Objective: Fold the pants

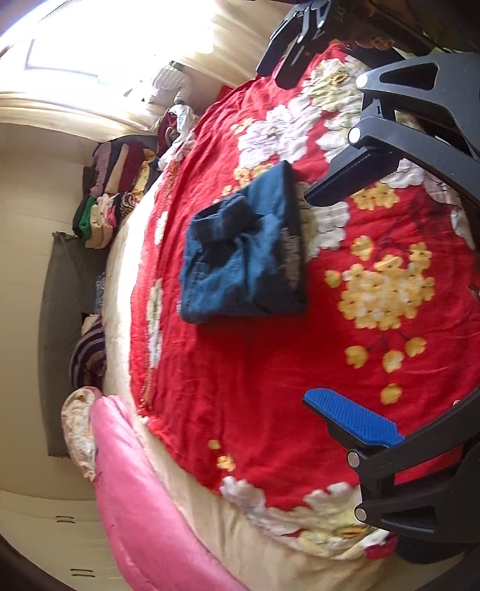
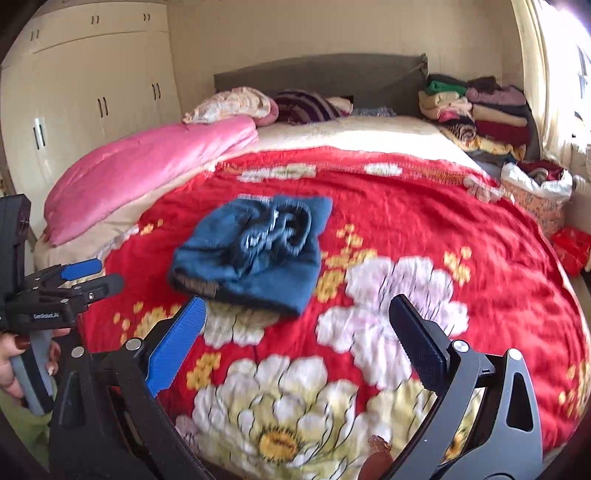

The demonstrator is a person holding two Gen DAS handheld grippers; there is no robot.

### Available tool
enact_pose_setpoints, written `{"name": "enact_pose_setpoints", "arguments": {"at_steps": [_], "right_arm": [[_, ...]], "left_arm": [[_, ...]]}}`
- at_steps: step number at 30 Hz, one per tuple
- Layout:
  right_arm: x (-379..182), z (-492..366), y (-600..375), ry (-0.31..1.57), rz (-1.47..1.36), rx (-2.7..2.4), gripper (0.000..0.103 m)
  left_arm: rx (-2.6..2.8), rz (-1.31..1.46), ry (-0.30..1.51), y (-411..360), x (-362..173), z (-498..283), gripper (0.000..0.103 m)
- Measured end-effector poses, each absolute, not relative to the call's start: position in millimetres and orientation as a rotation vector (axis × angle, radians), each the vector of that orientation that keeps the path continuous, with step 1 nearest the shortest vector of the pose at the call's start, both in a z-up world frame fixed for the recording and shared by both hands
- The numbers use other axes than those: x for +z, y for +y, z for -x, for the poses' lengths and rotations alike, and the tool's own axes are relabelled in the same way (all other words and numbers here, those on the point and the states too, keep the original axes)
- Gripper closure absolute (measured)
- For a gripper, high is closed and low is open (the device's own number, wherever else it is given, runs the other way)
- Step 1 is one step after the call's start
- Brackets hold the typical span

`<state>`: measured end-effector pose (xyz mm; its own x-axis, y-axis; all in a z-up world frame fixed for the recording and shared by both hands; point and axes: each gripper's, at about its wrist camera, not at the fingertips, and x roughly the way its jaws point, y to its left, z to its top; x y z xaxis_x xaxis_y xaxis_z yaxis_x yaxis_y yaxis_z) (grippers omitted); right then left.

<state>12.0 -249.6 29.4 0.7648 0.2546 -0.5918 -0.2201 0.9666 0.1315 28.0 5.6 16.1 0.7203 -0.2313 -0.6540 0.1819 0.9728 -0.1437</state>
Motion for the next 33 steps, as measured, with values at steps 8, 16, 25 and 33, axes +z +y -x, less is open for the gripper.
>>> {"name": "enact_pose_setpoints", "arguments": {"at_steps": [8, 16, 25, 33], "right_arm": [[2, -13, -245, 0.724, -0.064, 0.248, 0.009], [3, -13, -246, 0.714, -0.061, 0.244, 0.009], [4, -13, -244, 0.717, -0.054, 0.249, 0.009], [3, -13, -244, 0.717, -0.053, 0.248, 0.009]], "left_arm": [[-0.213, 0.053, 0.759, 3, -2, -27, 0.004], [-0.2, 0.061, 0.773, 5, -5, -29, 0.004], [-0.195, 0.063, 0.775, 5, -6, -28, 0.004], [-0.184, 0.074, 0.776, 8, -4, -28, 0.004]]}}
